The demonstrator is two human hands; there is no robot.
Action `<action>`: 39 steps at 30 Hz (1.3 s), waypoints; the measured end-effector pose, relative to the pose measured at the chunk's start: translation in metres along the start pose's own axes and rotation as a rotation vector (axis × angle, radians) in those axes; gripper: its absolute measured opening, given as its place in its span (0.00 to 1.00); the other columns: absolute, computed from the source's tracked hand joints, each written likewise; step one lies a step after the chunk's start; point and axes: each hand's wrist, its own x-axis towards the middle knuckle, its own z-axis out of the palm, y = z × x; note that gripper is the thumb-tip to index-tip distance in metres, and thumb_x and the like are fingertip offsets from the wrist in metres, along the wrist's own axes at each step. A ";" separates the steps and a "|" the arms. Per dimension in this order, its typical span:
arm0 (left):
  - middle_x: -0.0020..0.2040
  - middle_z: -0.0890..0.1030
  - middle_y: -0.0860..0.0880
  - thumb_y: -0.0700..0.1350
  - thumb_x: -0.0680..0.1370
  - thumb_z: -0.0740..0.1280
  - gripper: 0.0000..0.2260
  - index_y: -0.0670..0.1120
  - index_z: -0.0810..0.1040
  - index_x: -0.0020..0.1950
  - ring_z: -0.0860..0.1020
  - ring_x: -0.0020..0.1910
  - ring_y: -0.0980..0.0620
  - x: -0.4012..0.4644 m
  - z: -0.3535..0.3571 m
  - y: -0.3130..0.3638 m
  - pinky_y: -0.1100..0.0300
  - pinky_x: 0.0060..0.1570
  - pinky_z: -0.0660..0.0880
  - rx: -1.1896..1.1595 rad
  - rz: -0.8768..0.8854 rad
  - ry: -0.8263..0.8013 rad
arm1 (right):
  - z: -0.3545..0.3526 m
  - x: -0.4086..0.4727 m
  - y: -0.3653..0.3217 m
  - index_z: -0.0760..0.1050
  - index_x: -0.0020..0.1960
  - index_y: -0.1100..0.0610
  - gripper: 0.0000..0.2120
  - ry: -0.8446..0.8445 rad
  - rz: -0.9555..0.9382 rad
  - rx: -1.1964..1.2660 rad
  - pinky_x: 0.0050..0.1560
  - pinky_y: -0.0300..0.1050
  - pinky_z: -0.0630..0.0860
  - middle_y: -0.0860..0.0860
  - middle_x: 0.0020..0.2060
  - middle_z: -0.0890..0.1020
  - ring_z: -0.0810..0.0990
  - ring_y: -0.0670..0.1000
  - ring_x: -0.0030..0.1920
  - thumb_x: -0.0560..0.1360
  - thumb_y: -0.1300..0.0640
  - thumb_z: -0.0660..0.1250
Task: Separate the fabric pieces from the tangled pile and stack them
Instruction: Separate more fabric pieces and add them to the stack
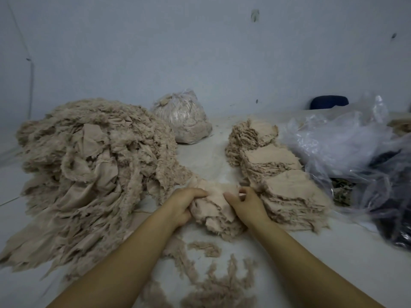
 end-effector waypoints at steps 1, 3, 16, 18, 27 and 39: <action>0.41 0.83 0.39 0.31 0.74 0.66 0.05 0.35 0.78 0.48 0.82 0.38 0.44 -0.003 0.004 0.005 0.54 0.40 0.80 -0.030 0.010 -0.040 | -0.001 -0.002 0.000 0.65 0.69 0.56 0.28 0.007 0.019 0.078 0.51 0.43 0.69 0.53 0.60 0.74 0.73 0.50 0.51 0.76 0.42 0.66; 0.42 0.82 0.39 0.32 0.75 0.64 0.04 0.35 0.78 0.47 0.81 0.40 0.45 -0.012 0.014 0.018 0.53 0.44 0.80 -0.063 0.036 -0.109 | -0.005 -0.003 -0.003 0.66 0.70 0.57 0.32 -0.001 0.063 0.288 0.60 0.47 0.72 0.52 0.61 0.75 0.76 0.52 0.57 0.74 0.40 0.67; 0.38 0.83 0.40 0.36 0.79 0.61 0.06 0.37 0.77 0.47 0.80 0.41 0.44 -0.016 0.149 0.047 0.50 0.42 0.78 -0.391 0.053 -0.394 | -0.139 0.031 -0.039 0.70 0.64 0.54 0.20 0.411 -0.109 0.427 0.53 0.52 0.78 0.56 0.57 0.76 0.78 0.55 0.51 0.74 0.55 0.70; 0.40 0.82 0.42 0.35 0.80 0.60 0.06 0.38 0.76 0.51 0.79 0.39 0.47 -0.005 0.158 0.028 0.53 0.44 0.78 -0.341 0.010 -0.330 | -0.148 0.033 -0.022 0.70 0.66 0.57 0.20 0.404 -0.034 0.237 0.51 0.54 0.77 0.59 0.54 0.76 0.77 0.56 0.46 0.75 0.58 0.68; 0.66 0.73 0.36 0.34 0.82 0.54 0.15 0.34 0.67 0.68 0.74 0.63 0.41 0.020 0.168 -0.002 0.49 0.56 0.71 -0.333 -0.068 -0.237 | -0.120 0.028 0.010 0.75 0.66 0.50 0.17 0.356 -0.373 -0.472 0.69 0.54 0.63 0.52 0.66 0.74 0.68 0.55 0.68 0.79 0.48 0.62; 0.42 0.79 0.44 0.40 0.79 0.64 0.04 0.41 0.75 0.46 0.79 0.42 0.49 0.011 0.100 0.001 0.56 0.47 0.78 0.129 0.191 -0.121 | -0.112 0.016 0.025 0.78 0.61 0.57 0.14 0.524 -0.545 -0.587 0.70 0.57 0.57 0.59 0.63 0.74 0.67 0.61 0.68 0.78 0.53 0.65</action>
